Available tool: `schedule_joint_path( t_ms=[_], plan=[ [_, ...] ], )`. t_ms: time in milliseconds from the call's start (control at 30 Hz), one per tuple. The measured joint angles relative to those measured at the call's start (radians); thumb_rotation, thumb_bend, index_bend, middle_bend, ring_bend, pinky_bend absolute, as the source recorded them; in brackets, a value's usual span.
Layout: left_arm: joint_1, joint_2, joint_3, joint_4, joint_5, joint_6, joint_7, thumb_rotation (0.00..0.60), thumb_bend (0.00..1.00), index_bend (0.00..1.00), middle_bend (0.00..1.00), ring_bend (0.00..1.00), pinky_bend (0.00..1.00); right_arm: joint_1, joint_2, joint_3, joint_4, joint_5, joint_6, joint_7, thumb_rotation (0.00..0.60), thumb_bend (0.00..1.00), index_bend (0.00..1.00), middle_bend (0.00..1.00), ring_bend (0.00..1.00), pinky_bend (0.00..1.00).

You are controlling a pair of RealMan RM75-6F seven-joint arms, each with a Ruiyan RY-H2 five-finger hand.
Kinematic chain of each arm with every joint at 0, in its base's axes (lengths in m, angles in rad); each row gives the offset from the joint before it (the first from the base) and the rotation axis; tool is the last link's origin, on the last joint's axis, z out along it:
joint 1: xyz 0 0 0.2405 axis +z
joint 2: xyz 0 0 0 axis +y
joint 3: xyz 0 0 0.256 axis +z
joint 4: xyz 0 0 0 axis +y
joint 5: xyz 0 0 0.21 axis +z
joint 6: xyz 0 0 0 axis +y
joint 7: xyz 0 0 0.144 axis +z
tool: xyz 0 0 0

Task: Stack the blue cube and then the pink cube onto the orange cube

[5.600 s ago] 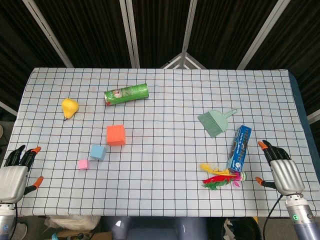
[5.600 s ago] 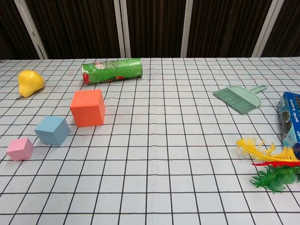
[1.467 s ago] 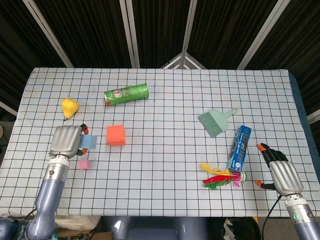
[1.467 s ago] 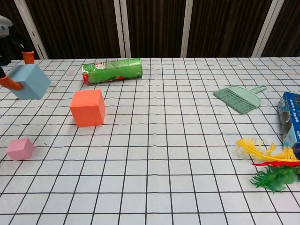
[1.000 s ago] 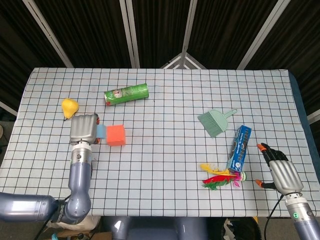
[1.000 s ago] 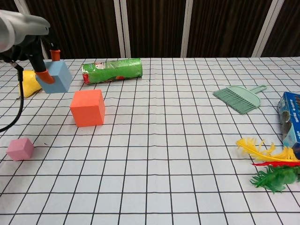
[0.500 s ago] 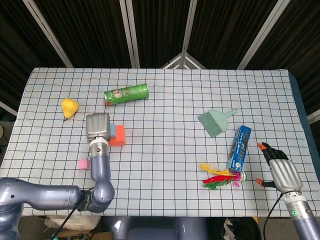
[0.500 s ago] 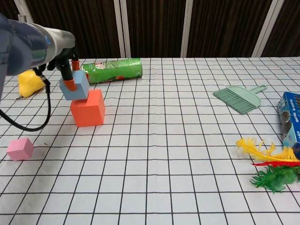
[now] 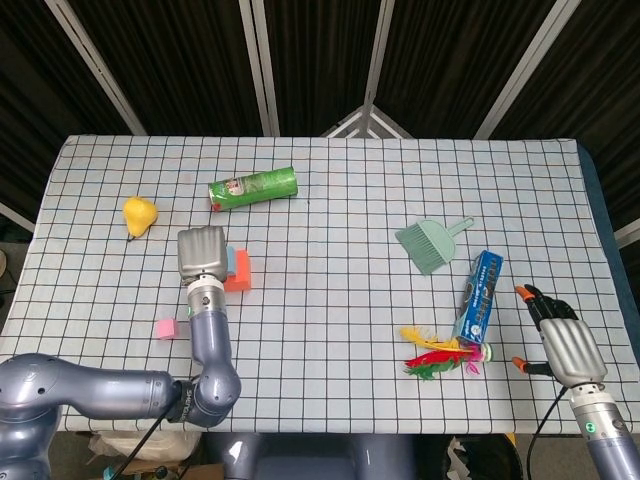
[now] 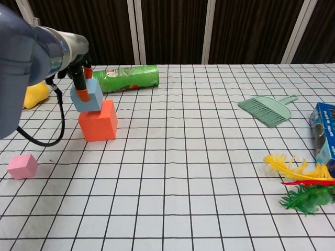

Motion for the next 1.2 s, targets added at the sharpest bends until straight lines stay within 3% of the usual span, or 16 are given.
schedule_joint_path(
  t_ms=[267,533,1200],
  plan=[
    [0.001,-0.009,0.012,0.012,0.008,-0.008,0.001,0.600,0.43,0.55,0.96,0.77,0.70,0.001,0.001,0.001,0.003,0.003,-0.002,0.007,0.600,0.19,0.02,0.09,0.16,0.15],
    [0.094,0.136,0.093,-0.100,0.077,-0.072,-0.036,0.600,0.43,0.55,0.96,0.77,0.70,0.001,0.003,-0.001,0.001,0.001,-0.003,0.009,0.600,0.19,0.02,0.09,0.16,0.15],
    [0.066,0.100,0.067,-0.103,0.052,-0.044,-0.039,0.600,0.43,0.55,0.96,0.77,0.70,0.004,0.001,0.000,-0.003,0.012,-0.010,-0.003,0.600,0.19,0.02,0.09,0.16,0.15]
  ],
)
